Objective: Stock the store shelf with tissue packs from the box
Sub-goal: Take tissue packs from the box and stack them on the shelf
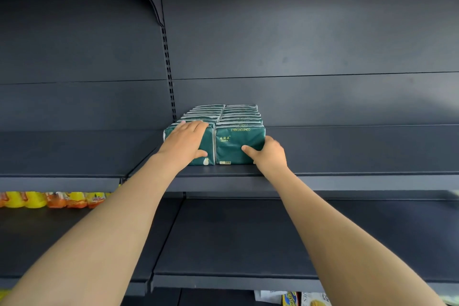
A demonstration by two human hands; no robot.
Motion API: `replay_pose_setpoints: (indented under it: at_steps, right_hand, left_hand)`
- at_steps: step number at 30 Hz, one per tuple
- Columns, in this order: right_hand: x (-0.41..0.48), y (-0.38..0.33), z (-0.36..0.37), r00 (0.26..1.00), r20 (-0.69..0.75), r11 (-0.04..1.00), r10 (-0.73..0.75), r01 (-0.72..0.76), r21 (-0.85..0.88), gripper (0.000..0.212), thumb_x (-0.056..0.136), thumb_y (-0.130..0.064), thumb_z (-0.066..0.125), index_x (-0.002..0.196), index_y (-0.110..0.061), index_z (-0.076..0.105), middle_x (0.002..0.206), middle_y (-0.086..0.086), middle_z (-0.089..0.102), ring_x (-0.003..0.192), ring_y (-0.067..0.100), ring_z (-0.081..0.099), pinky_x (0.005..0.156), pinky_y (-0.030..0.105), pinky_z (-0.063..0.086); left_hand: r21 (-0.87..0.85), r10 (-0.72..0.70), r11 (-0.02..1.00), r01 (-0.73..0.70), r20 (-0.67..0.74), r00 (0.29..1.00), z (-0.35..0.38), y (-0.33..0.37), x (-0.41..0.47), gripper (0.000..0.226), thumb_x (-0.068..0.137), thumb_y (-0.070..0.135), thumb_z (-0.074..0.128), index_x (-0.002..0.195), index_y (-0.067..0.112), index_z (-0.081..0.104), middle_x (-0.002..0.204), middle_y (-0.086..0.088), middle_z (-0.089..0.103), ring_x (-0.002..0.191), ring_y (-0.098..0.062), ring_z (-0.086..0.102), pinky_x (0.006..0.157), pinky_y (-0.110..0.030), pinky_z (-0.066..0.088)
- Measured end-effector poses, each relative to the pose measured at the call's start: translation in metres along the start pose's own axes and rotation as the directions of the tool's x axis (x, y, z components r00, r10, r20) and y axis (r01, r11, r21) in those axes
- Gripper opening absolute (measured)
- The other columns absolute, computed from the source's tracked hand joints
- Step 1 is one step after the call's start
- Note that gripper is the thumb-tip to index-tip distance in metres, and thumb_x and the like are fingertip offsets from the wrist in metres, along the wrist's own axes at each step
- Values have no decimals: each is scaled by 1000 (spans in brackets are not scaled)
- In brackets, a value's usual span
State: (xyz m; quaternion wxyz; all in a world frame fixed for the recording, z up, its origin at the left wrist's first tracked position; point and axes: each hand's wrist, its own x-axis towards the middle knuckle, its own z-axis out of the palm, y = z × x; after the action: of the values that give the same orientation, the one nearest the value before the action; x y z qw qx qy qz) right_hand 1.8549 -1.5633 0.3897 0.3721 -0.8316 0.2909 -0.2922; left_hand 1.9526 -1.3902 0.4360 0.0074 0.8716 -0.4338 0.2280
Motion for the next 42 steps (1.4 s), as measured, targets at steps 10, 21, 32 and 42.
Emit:
replay_pose_setpoints:
  at_steps: [10,21,32,42]
  right_hand:
    - [-47,-3,-66,990,132,972,-52,80,-220,58,95,-45,46,128,3,44,122,15,52,112,30,49,81,31,37]
    - [-158,-6,-156,960,236,759,-152,267,-594,61,95,-45,46,136,0,37,138,19,41,129,34,36,100,41,36]
    - [-253,57,-204,960,273,671,-57,239,-702,66,94,-46,48,140,0,35,140,21,39,130,36,36,103,42,36]
    - [-289,191,-222,923,375,683,89,218,-698,60,96,-42,45,140,-2,34,139,17,41,129,31,37,102,39,36]
  left_hand:
    - [-12,-107,994,107,-8,994,-35,29,-57,60,93,42,51,139,6,36,140,-11,44,132,-27,37,114,-36,21]
    - [-176,-41,983,51,60,997,-77,101,-147,45,97,35,47,131,5,45,130,-11,45,122,-27,41,99,-40,39]
    - [-179,28,984,14,229,973,-79,173,-223,51,97,38,45,133,2,44,130,-16,44,119,-32,44,96,-42,40]
    - [-386,-11,912,138,313,950,-6,276,-252,48,95,36,48,133,8,45,133,-10,46,118,-25,48,96,-40,43]
